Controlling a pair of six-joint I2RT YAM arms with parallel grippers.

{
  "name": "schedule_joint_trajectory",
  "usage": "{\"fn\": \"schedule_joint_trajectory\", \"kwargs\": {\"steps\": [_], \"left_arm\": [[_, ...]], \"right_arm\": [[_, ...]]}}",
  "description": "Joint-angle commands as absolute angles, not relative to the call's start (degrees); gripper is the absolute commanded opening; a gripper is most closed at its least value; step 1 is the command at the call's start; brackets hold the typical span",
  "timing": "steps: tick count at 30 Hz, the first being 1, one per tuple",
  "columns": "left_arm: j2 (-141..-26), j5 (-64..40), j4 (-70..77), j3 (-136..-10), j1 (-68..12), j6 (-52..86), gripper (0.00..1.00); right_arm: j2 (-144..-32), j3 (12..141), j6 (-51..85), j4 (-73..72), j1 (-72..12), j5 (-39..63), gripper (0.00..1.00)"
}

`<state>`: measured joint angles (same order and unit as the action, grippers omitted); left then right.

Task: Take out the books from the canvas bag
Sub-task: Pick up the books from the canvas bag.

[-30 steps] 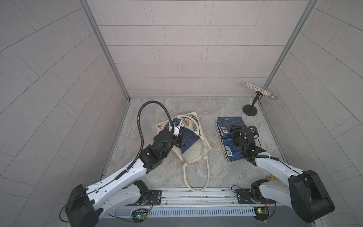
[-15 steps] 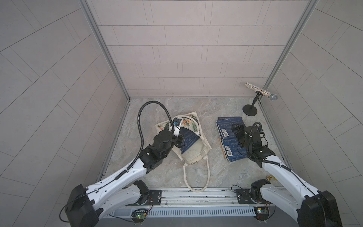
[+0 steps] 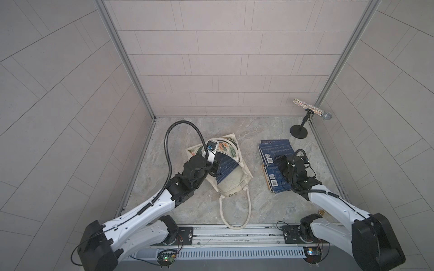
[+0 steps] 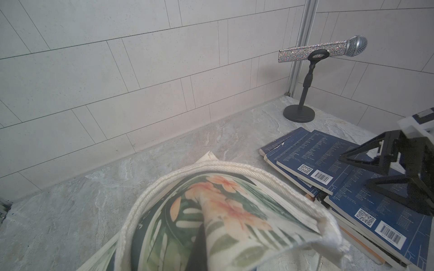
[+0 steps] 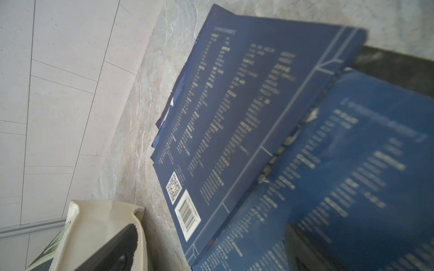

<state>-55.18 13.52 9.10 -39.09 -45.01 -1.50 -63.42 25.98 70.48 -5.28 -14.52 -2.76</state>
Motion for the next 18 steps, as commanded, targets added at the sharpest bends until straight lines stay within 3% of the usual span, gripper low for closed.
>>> {"fn": "schedule_joint_trajectory", "kwargs": {"steps": [1, 11, 18], "left_arm": [[-52.99, 12.86, 14.24, -41.03, -44.81, -1.76, 0.00], [-53.24, 12.85, 14.15, -41.07, -44.81, -1.93, 0.00], [-53.23, 12.06, 14.18, -41.21, -44.74, -1.54, 0.00]], "right_arm": [[-67.16, 28.44, 67.29, -9.46, -14.76, -2.08, 1.00], [-77.60, 34.55, 65.47, -13.04, -14.50, 0.04, 0.97], [-62.34, 32.03, 64.97, -2.57, -18.81, -5.40, 1.00]]}}
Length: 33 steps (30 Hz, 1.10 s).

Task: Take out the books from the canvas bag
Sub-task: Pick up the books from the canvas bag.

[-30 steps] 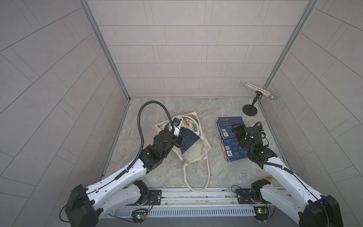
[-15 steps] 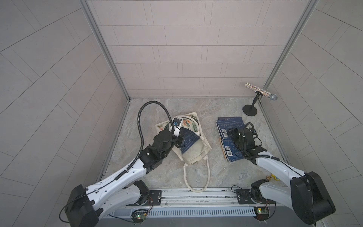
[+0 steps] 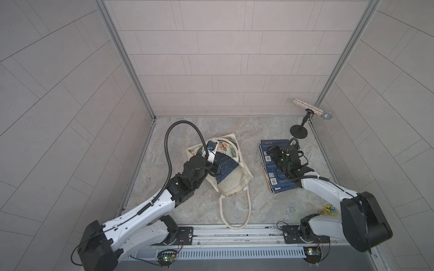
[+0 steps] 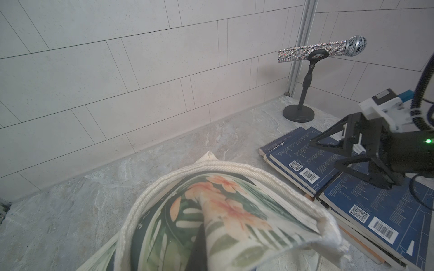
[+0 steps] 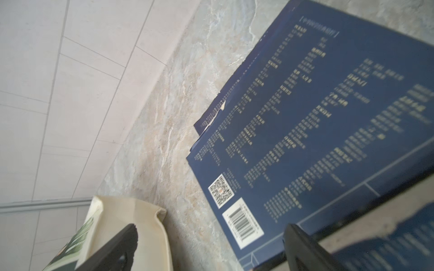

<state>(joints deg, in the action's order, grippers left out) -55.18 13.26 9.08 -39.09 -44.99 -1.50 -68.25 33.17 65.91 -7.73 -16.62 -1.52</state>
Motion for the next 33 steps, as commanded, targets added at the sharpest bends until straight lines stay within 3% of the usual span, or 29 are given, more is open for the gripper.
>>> {"fn": "schedule_joint_trajectory", "kwargs": {"steps": [1, 6, 11, 14, 18, 26, 33], "left_arm": [[-53.23, 11.94, 14.12, -41.23, -44.74, -1.49, 0.00], [-52.40, 11.54, 14.54, -41.18, -44.65, -0.46, 0.00], [-52.38, 11.08, 15.19, -41.03, -44.56, -0.09, 0.00], [-52.39, 10.82, 15.59, -40.89, -44.47, 0.13, 0.00], [-52.47, 10.82, 16.00, -40.62, -44.29, 0.18, 0.00], [-52.03, 10.20, 16.30, -40.11, -44.30, 0.07, 0.00], [-50.74, 9.45, 17.29, -39.32, -44.34, -0.11, 0.00]], "right_arm": [[-59.34, 32.64, 63.25, 0.26, -21.31, -7.85, 1.00], [-49.73, 30.64, 63.56, 7.82, -36.13, -14.70, 0.97], [-39.99, 19.97, 72.12, 4.19, -57.67, -30.40, 0.90], [-40.57, 17.79, 73.42, 0.19, -69.54, -39.02, 0.89], [-49.16, 19.18, 74.88, -5.79, -80.63, -46.18, 0.88], [-78.60, 27.63, 73.24, -23.67, -83.33, -38.46, 0.85], [-89.88, 33.33, 68.38, -26.47, -76.59, -32.36, 0.82]]}}
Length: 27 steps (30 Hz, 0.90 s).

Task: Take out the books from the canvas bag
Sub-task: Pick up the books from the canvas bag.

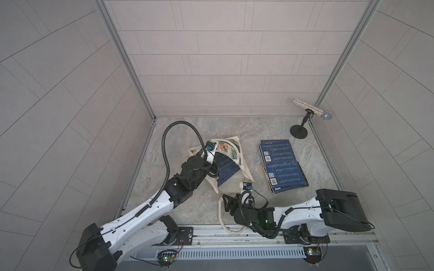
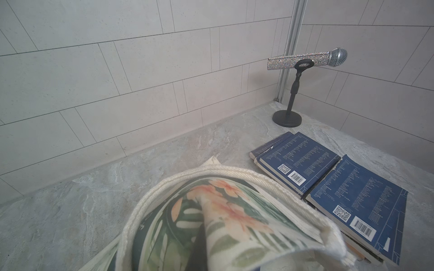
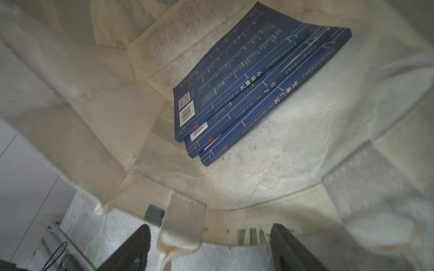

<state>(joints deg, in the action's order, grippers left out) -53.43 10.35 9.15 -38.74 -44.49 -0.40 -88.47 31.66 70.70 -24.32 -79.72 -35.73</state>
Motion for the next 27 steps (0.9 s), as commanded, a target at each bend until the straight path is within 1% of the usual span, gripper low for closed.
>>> {"fn": "schedule_joint_trajectory", "kwargs": {"steps": [1, 6, 8, 9, 12, 15, 17, 19, 22, 25, 27], "left_arm": [[-50.49, 9.30, 17.40, -39.27, -44.37, -0.17, 0.00], [-50.32, 7.85, 17.67, -39.29, -44.34, 0.12, 0.00], [-50.27, 7.59, 18.04, -39.03, -44.30, 0.19, 0.00], [-50.16, 7.55, 18.18, -38.95, -44.32, 0.22, 0.00], [-50.08, 8.12, 19.14, -38.52, -44.30, -0.09, 0.00], [-49.95, 8.61, 21.49, -37.57, -44.25, -1.02, 0.00], [-49.67, 8.52, 25.66, -35.71, -44.03, -1.94, 0.00], [-49.40, 7.96, 31.52, -33.07, -43.28, -2.26, 0.00], [-49.31, 5.85, 36.99, -30.98, -42.48, -3.46, 0.00], [-49.09, 5.12, 40.40, -29.59, -41.58, -3.16, 0.00], [-49.53, 4.73, 40.69, -29.64, -40.98, -2.62, 0.00]], "right_arm": [[-90.77, 33.65, 67.48, -27.19, -75.37, -31.61, 0.80], [-92.96, 38.17, 61.57, -23.39, -70.78, -30.88, 0.80], [-93.59, 40.37, 60.17, -20.07, -70.28, -33.03, 0.83], [-94.12, 40.43, 60.29, -20.62, -69.56, -32.25, 0.84], [-95.55, 39.21, 66.60, -21.54, -66.58, -27.05, 0.84], [-96.96, 36.01, 75.25, -24.98, -66.19, -27.32, 0.87], [-99.02, 35.94, 77.30, -29.24, -64.87, -25.49, 0.87], [-101.04, 37.60, 76.98, -28.46, -63.26, -22.63, 0.86], [-103.70, 41.43, 75.35, -25.82, -61.80, -21.44, 0.86], [-106.21, 42.84, 73.47, -27.57, -60.25, -23.61, 0.85], [-108.02, 43.21, 70.14, -31.78, -59.16, -25.35, 0.85]]}}
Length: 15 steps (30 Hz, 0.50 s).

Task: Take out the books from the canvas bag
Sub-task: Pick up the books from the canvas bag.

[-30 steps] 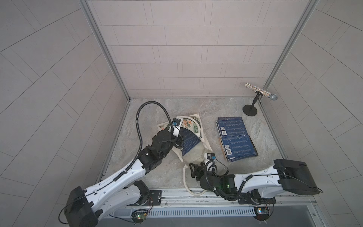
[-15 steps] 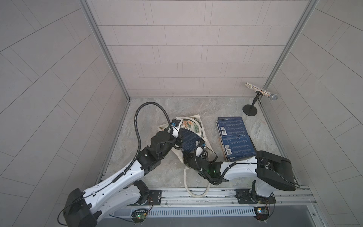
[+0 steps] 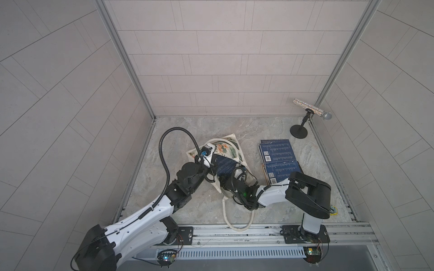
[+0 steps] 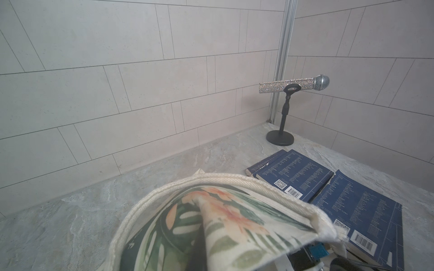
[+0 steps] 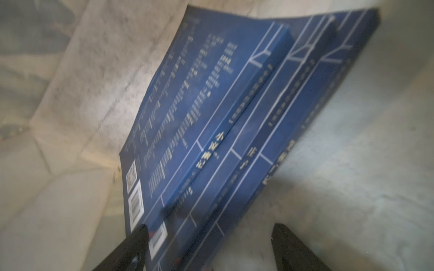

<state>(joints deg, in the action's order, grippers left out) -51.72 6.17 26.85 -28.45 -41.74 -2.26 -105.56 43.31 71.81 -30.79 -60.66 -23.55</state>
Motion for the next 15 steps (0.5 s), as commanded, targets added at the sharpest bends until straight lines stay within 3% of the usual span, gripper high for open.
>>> {"fn": "schedule_joint_trajectory", "kwargs": {"steps": [1, 7, 15], "left_arm": [[-49.90, 3.90, 40.78, -29.75, -40.42, -1.71, 0.00], [-51.06, -0.16, 40.74, -29.95, -39.64, -0.09, 0.00], [-50.34, -2.02, 39.65, -30.32, -39.64, 0.74, 0.00]], "right_arm": [[-109.19, 43.89, 68.00, -33.67, -58.47, -25.80, 0.84], [-117.05, 49.34, 55.74, -47.27, -54.43, -20.84, 0.77], [-116.57, 50.94, 52.08, -46.16, -51.71, -17.22, 0.41]]}}
